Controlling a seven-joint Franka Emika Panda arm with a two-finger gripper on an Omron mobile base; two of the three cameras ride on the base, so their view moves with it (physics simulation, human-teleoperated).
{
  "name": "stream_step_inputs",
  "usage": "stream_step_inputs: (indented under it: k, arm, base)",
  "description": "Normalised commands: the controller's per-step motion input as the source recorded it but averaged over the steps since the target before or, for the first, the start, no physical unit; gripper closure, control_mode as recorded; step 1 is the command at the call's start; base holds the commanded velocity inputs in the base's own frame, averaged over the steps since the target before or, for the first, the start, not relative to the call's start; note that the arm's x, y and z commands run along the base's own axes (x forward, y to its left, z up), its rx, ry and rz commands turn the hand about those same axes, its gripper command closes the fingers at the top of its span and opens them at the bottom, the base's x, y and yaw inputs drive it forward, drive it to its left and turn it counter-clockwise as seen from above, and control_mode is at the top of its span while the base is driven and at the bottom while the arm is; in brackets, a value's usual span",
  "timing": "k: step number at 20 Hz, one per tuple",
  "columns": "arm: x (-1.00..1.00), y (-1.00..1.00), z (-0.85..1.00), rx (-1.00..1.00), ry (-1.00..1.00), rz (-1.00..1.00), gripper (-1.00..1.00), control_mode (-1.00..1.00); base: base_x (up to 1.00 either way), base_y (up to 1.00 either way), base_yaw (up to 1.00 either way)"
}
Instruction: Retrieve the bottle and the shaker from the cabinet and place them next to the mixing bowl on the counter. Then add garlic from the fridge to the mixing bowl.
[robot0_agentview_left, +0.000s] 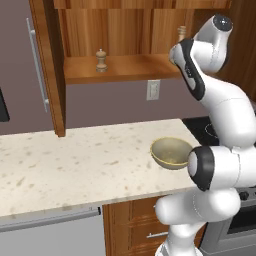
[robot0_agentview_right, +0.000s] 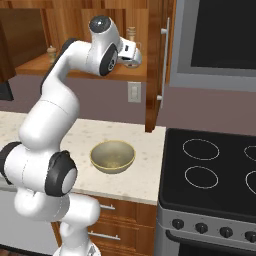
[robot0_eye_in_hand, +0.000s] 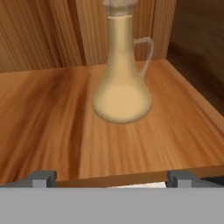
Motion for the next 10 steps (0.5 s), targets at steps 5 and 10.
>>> stream_step_inputs:
  k: [5,10]
  arm:
    - [0.26,-0.18,0.08,0.00,0.00,0.00,-1.00,-1.00]
    - [0.31,-0.01,0.01,0.00,0.00,0.00,-1.00,-1.00]
  base:
    - [0.00,0.00,0.00]
    - [0.00,0.00,0.00]
